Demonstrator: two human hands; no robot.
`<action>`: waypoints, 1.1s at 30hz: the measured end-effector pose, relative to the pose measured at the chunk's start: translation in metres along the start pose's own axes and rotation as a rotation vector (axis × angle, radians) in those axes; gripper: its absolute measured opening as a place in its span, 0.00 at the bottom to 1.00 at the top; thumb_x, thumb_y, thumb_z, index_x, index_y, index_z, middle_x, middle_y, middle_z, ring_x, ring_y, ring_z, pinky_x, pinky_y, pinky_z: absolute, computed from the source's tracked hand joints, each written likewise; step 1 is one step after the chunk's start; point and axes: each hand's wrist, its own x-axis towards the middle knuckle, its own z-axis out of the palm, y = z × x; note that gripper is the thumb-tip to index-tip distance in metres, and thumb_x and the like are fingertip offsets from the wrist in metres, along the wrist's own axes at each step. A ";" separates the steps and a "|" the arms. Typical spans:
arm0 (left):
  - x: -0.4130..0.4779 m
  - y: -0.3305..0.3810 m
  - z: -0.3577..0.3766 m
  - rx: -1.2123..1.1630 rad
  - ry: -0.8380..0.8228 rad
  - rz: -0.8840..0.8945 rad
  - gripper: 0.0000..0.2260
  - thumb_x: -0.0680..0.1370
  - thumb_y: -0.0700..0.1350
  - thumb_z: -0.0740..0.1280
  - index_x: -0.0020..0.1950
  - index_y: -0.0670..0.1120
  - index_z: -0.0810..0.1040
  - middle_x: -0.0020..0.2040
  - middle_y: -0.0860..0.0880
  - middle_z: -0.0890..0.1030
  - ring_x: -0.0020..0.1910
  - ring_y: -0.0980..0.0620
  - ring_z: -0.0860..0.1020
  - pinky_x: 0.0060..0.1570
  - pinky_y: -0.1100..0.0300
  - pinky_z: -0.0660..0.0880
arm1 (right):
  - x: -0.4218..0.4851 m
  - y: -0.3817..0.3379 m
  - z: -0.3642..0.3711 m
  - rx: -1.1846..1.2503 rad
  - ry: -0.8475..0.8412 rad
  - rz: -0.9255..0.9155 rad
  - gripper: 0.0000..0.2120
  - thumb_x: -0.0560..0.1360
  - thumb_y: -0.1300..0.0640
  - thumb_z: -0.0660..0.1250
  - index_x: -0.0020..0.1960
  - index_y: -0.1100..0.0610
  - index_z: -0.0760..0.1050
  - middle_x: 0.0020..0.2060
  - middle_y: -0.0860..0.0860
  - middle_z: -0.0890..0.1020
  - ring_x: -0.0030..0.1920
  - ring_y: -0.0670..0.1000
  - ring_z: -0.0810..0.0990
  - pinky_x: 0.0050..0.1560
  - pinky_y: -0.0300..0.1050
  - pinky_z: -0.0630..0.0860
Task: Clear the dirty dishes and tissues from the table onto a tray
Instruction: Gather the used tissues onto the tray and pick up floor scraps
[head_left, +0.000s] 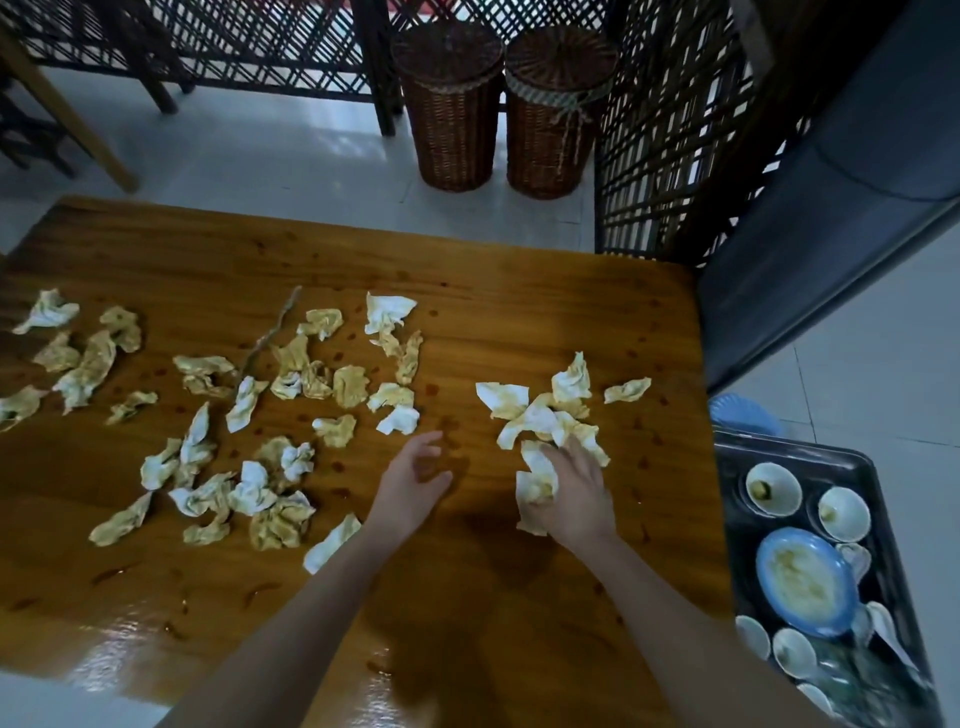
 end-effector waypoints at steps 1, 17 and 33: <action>0.001 0.000 0.000 -0.002 -0.005 0.001 0.23 0.75 0.37 0.70 0.68 0.52 0.70 0.58 0.52 0.74 0.59 0.52 0.75 0.55 0.60 0.75 | 0.000 -0.002 0.000 -0.018 0.002 -0.003 0.36 0.67 0.47 0.73 0.71 0.41 0.61 0.75 0.45 0.51 0.75 0.52 0.50 0.68 0.57 0.64; 0.016 0.022 -0.001 0.056 -0.078 0.029 0.21 0.76 0.38 0.69 0.67 0.50 0.71 0.57 0.53 0.74 0.59 0.53 0.73 0.50 0.66 0.71 | -0.015 -0.006 -0.007 0.189 0.151 0.087 0.15 0.72 0.71 0.66 0.53 0.56 0.78 0.50 0.50 0.74 0.45 0.47 0.74 0.43 0.41 0.77; 0.069 0.075 0.072 0.550 -0.212 0.135 0.39 0.68 0.56 0.75 0.74 0.62 0.59 0.78 0.49 0.48 0.77 0.43 0.48 0.70 0.34 0.52 | -0.019 0.043 -0.089 0.330 0.418 0.242 0.14 0.70 0.70 0.67 0.54 0.59 0.77 0.46 0.50 0.72 0.42 0.46 0.71 0.44 0.39 0.68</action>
